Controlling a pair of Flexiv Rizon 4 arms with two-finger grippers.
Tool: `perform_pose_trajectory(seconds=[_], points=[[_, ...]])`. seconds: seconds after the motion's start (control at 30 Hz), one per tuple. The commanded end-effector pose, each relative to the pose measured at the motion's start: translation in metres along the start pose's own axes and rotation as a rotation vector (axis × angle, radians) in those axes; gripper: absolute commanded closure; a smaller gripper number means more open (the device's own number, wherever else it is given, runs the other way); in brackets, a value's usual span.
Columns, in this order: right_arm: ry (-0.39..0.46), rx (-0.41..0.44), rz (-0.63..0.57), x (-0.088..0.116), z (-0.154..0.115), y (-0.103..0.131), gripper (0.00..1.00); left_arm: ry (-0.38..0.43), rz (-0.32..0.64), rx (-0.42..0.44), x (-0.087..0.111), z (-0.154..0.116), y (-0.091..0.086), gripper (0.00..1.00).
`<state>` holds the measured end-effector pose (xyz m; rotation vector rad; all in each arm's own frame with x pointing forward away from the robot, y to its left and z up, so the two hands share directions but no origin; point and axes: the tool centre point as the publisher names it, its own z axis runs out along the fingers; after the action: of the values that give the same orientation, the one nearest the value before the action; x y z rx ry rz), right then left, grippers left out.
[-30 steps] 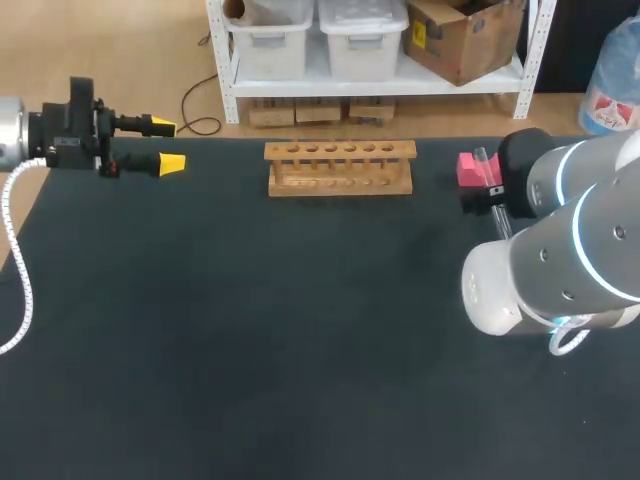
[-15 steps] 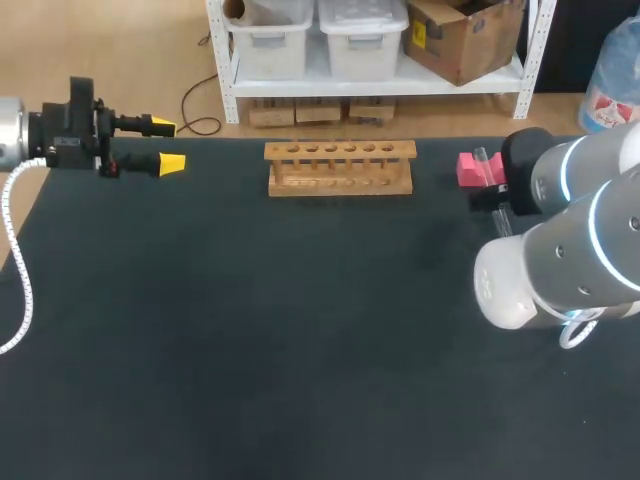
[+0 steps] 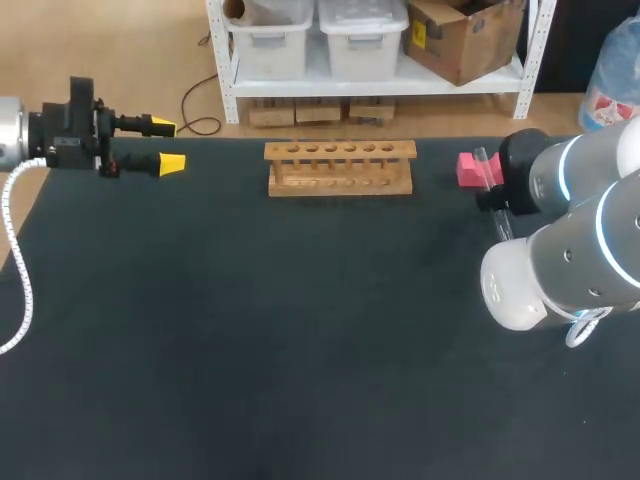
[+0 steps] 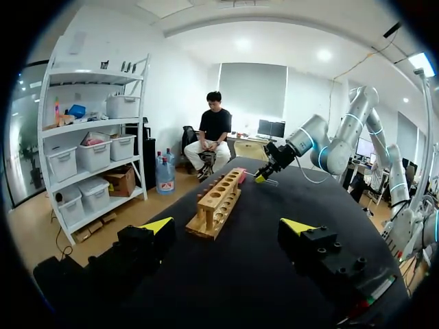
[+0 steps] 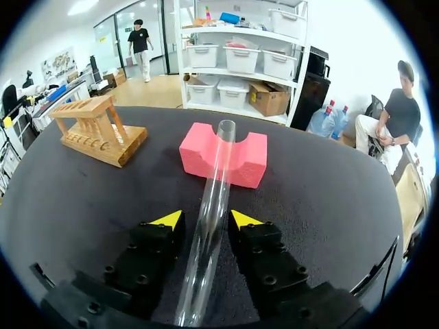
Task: Grasp the test tube, adjust it, and insert it.
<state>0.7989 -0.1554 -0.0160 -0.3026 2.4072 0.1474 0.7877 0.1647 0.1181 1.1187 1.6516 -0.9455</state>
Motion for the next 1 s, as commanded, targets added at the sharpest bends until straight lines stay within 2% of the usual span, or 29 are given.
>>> perform_pose_trajectory(seconds=[0.03, 0.33, 0.47, 0.6, 0.8, 0.87, 1.0], points=[[0.007, -0.004, 0.002, -0.0015, -0.0005, -0.0016, 0.64, -0.004, 0.003, -0.003, 0.0011, 0.0, -0.001, 0.0], [0.009, 0.006, 0.011, -0.0024, -0.0013, -0.0035, 0.66, -0.004, 0.003, -0.003, 0.0011, 0.0, -0.001, 0.0], [0.012, 0.006, 0.014, -0.0024, -0.0013, -0.0033, 0.73, -0.004, 0.003, -0.003, 0.0011, 0.0, -0.001, 0.0], [0.014, 0.008, 0.014, -0.0024, -0.0013, -0.0033, 0.92, -0.004, 0.003, -0.003, 0.0011, 0.0, -0.001, 0.0], [0.018, 0.013, 0.02, -0.002, -0.0004, -0.004, 0.94, -0.004, 0.003, -0.003, 0.0011, 0.0, -0.001, 0.0], [0.016, 0.02, 0.024, -0.0027, -0.0013, -0.0046, 1.0, -0.004, 0.003, -0.003, 0.0011, 0.0, -0.001, 0.0], [0.011, 0.027, 0.033, -0.0042, -0.0037, -0.0047, 1.0, -0.004, 0.003, -0.003, 0.0011, 0.0, -0.001, 0.0]])
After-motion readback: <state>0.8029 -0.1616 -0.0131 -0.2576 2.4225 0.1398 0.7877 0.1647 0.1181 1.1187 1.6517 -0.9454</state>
